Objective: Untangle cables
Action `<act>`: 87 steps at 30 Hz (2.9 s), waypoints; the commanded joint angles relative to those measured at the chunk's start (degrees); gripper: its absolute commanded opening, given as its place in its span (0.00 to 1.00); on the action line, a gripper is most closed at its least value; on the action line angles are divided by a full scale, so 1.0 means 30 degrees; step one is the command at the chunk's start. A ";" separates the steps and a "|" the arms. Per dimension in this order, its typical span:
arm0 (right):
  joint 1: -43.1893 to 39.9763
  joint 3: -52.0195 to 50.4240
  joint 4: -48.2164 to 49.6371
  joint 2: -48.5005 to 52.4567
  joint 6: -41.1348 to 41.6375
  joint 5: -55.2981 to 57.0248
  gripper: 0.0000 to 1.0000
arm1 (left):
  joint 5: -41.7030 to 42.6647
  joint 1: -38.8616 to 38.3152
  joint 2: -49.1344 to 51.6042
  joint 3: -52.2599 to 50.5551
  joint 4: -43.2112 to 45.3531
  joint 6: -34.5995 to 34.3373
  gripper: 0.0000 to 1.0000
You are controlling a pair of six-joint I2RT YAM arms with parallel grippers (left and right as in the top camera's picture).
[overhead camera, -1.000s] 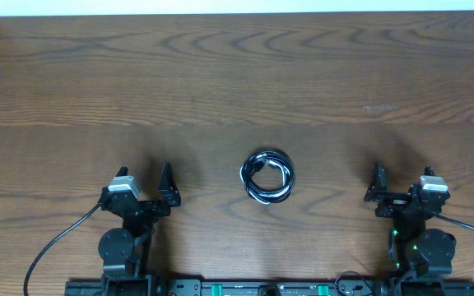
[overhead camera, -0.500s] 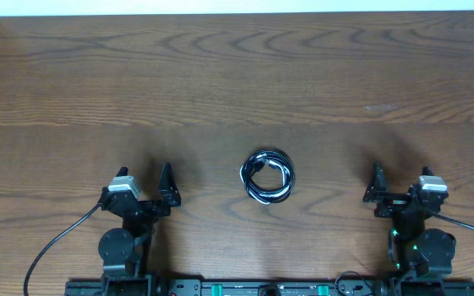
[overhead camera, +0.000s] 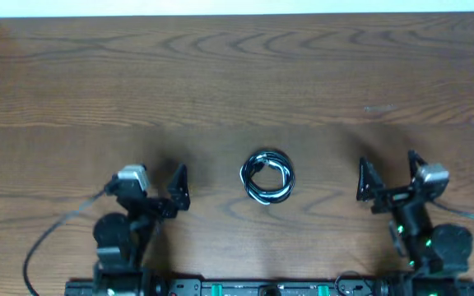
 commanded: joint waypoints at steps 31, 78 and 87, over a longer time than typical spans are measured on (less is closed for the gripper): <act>0.5457 1.5438 -1.2371 2.4232 -0.1035 -0.0386 0.99 | 0.0750 -0.8881 1.7063 1.3522 -1.3741 -0.0379 0.99; 0.5464 1.5438 -1.3202 2.4217 -0.2404 0.0452 0.99 | -0.4517 -1.3435 2.6083 1.3500 -0.6914 -0.3235 0.59; 0.5464 1.5438 -1.3274 2.4217 -0.2404 0.0437 0.99 | -0.5683 -1.3427 2.6097 1.3464 -0.6972 -0.2841 0.15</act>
